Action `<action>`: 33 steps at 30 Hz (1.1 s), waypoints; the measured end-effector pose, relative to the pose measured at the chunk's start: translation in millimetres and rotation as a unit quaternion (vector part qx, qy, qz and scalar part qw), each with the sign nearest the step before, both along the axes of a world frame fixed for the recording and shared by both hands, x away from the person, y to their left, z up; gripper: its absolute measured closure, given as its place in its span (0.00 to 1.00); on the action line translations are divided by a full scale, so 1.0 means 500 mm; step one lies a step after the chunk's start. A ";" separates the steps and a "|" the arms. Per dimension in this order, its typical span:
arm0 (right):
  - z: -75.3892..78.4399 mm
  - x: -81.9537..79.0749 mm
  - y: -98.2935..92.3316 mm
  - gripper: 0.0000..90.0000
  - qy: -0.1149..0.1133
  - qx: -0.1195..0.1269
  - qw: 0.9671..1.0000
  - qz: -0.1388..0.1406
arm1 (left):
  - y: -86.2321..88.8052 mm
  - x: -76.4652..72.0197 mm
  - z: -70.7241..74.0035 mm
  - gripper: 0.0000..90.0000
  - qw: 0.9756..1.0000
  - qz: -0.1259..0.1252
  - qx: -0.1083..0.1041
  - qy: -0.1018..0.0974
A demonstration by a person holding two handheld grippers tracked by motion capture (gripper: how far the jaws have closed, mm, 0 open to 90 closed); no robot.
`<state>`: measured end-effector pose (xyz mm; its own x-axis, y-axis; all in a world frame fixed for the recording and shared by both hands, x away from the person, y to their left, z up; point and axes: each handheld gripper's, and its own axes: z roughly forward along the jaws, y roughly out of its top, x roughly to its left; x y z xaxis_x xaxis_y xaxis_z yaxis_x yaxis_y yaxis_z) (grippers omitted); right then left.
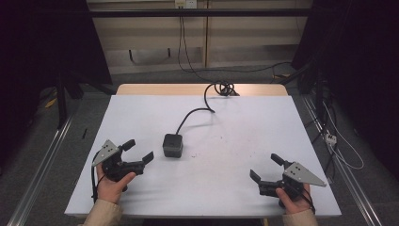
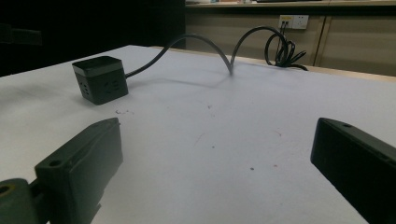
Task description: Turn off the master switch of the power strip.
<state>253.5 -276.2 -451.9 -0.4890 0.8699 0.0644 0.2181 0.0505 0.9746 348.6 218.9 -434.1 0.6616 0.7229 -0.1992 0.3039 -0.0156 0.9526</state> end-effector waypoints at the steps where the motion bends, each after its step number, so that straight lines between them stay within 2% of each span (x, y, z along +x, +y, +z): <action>1: 0.000 0.000 0.000 0.02 0.000 0.000 1.000 0.000 | -0.004 0.001 0.000 0.05 1.000 0.002 0.002 0.002; 8: 0.000 0.000 0.000 0.02 0.000 0.000 1.000 0.000 | -0.026 0.005 0.002 0.08 1.000 -0.012 0.017 0.000; 16: 0.000 0.001 0.000 0.02 0.000 -0.003 1.000 0.002 | -0.035 0.006 0.002 0.18 0.999 -0.026 0.027 -0.003; 24: 0.000 0.001 0.001 0.02 0.001 -0.003 1.000 0.002 | -0.036 0.010 0.004 0.33 0.999 -0.025 0.034 -0.007; 26: 0.000 0.001 0.001 0.02 0.001 -0.004 1.000 0.002 | -0.037 0.011 0.004 0.36 0.999 -0.026 0.030 -0.006; 30: 0.000 0.001 0.001 0.02 0.002 -0.004 1.000 0.002 | -0.037 0.013 0.006 0.40 0.999 -0.028 0.030 -0.007; 33: 0.000 0.001 0.001 0.02 0.002 -0.003 1.000 0.003 | -0.040 0.015 0.008 0.50 0.999 -0.033 0.028 -0.009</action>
<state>253.9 -275.8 -451.6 -0.4945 0.8671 0.0604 0.2211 0.0583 0.9735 356.0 198.9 -430.2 0.7121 0.6864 -0.1472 0.2824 -0.0881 0.9553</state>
